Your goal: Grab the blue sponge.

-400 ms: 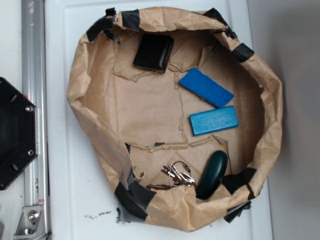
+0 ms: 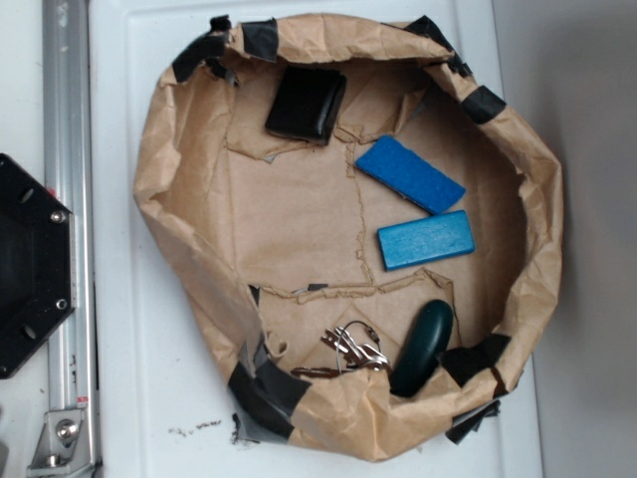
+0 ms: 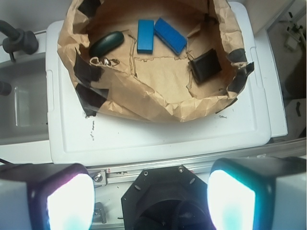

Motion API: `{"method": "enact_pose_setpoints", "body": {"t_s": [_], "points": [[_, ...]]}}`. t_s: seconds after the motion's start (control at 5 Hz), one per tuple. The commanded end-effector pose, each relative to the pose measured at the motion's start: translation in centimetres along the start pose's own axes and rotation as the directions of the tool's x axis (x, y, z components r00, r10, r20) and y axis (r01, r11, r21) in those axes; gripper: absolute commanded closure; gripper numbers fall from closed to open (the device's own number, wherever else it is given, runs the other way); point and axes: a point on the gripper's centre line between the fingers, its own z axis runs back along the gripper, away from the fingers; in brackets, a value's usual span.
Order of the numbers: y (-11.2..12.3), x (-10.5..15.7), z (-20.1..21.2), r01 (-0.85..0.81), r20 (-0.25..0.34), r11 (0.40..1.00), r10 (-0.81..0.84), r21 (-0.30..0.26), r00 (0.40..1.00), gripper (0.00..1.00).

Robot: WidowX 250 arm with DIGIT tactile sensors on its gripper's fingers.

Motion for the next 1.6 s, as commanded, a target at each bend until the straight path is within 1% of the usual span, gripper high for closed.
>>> {"method": "enact_pose_setpoints", "body": {"t_s": [0.0,0.2,0.4,0.6,0.8,1.0,1.2,1.4], "points": [[0.5,9.7,-6.1,0.273,0.161,0.957,-0.287,0.100,0.945,0.00],[0.9,13.3,-10.1,0.374,0.125,0.915,-0.393,0.151,0.911,0.00],[1.6,14.9,-13.4,0.502,0.104,0.848,-0.522,0.171,0.846,0.00],[1.6,14.9,-15.7,0.603,0.065,0.775,-0.623,0.188,0.780,0.00],[3.1,15.2,-18.6,0.591,-0.003,0.794,-0.597,0.142,0.802,0.00],[4.9,16.5,-19.0,0.563,0.005,0.816,-0.569,0.132,0.822,0.00],[6.0,17.2,-21.7,0.566,-0.052,0.817,-0.564,0.107,0.824,0.00],[5.8,18.0,-22.2,0.544,-0.053,0.833,-0.541,0.103,0.839,0.00]]}}
